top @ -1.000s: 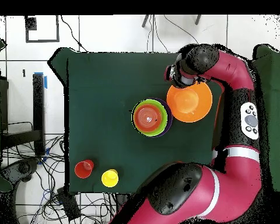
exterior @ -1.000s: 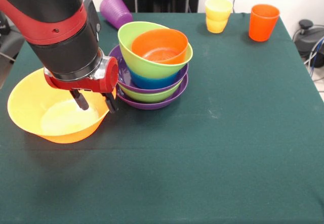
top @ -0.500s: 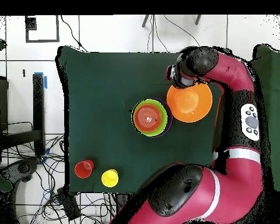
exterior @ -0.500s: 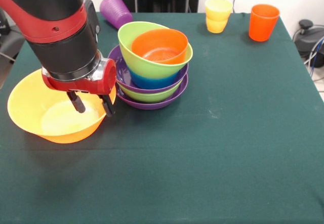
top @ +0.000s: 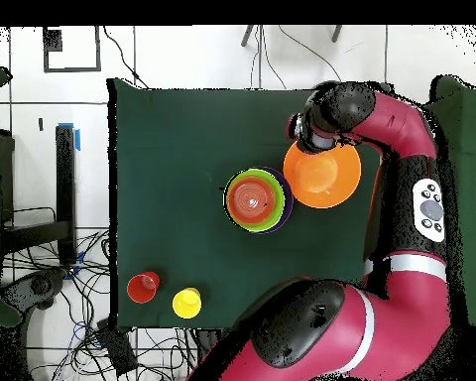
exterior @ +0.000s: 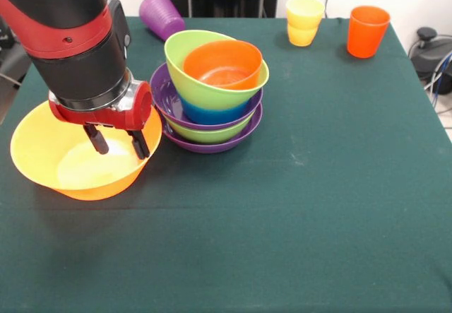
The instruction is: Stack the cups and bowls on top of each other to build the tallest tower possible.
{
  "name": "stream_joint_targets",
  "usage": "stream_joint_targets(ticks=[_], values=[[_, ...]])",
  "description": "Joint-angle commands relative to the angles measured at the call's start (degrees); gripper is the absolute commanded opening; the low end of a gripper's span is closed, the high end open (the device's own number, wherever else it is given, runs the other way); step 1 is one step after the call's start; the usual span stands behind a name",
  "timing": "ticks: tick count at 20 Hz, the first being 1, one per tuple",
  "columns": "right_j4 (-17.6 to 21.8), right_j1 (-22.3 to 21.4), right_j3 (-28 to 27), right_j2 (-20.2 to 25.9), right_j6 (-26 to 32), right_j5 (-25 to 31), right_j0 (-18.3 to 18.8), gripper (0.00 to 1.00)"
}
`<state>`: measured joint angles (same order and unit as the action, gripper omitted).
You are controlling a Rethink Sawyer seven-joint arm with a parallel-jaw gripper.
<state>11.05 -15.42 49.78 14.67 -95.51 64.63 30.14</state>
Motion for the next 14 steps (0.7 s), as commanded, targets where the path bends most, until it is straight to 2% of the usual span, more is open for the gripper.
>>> stream_joint_targets(ticks=[1,9,14], values=[[-0.04,0.99,4.91,0.33,-5.42,-4.26,-1.78,1.00],[-0.74,1.14,6.02,0.73,-5.75,-5.55,-1.70,1.00],[-1.28,-0.28,7.67,0.36,-6.60,-5.77,-1.95,1.00]])
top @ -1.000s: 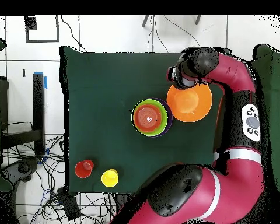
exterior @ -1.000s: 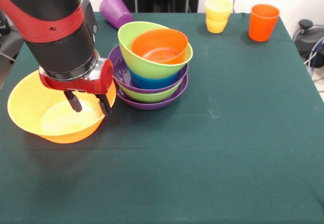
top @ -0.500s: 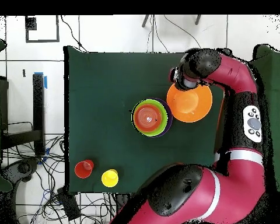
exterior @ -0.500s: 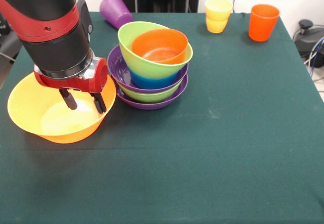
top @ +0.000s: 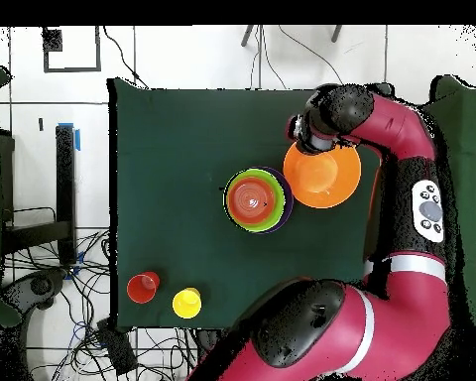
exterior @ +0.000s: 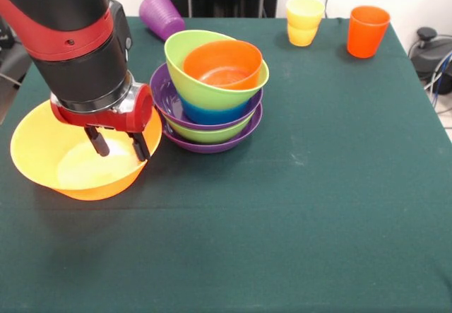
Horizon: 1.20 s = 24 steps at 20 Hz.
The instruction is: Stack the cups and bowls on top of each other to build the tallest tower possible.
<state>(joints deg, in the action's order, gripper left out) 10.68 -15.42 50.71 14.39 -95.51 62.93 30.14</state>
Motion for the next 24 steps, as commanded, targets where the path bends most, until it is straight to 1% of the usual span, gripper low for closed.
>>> stream_joint_targets(ticks=[1,6,18,24], values=[[-0.97,-0.26,6.80,0.59,-6.68,-4.18,-2.04,1.00],[-1.35,0.77,6.30,0.63,-6.53,-4.95,-2.10,1.00],[-2.22,1.06,9.31,0.47,-6.39,-8.92,-1.59,1.00],[-1.94,1.65,8.23,0.09,-5.62,-8.56,-1.60,1.00]])
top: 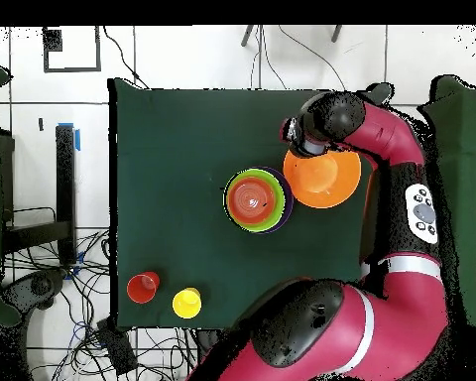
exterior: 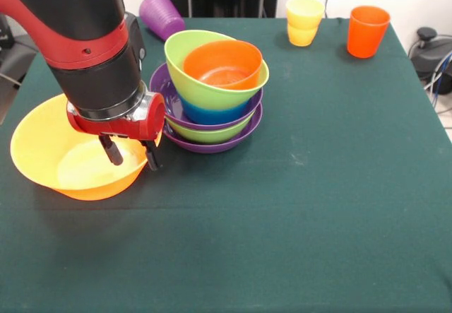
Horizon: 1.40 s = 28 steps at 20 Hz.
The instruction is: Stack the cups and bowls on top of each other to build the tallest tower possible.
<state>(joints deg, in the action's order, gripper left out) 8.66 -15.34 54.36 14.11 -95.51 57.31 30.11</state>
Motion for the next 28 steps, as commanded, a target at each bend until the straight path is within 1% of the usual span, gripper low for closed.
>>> stream_joint_targets(ticks=[1,9,12,14,22,23,28], values=[[0.18,1.83,4.25,0.25,-5.50,-2.72,-1.59,1.00],[0.39,2.67,4.80,0.18,-5.05,-4.50,-1.17,1.00],[1.00,2.65,4.59,-0.62,-5.02,-4.07,-1.50,1.00],[1.16,2.74,4.17,-1.52,-5.87,-2.66,-1.94,1.00],[1.25,3.16,4.56,-2.83,-6.28,-3.29,-2.21,1.00],[1.03,3.30,4.36,-3.05,-6.43,-2.63,-2.29,1.00],[0.26,3.84,4.37,-2.93,-6.23,-3.27,-2.26,1.00]])
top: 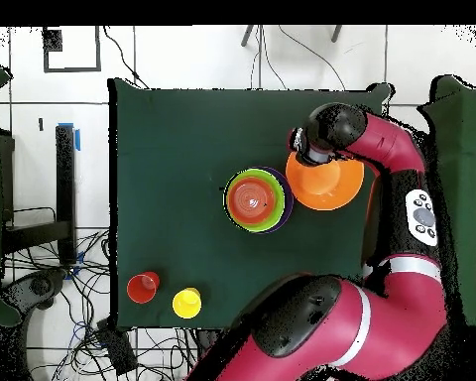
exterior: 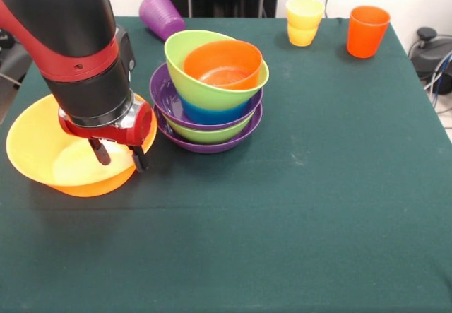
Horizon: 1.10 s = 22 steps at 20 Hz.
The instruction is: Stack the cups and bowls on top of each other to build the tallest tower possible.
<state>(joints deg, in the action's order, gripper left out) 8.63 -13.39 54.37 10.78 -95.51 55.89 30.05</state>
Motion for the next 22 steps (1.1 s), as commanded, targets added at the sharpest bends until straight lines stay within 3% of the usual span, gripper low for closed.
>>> stream_joint_targets(ticks=[1,10,22], values=[[0.14,1.93,4.53,0.55,-6.12,-2.08,-2.12,1.00],[-0.59,1.74,6.69,1.20,-6.11,-4.40,-1.50,1.00],[0.05,3.44,4.00,1.34,-4.33,-3.87,-1.40,1.00]])
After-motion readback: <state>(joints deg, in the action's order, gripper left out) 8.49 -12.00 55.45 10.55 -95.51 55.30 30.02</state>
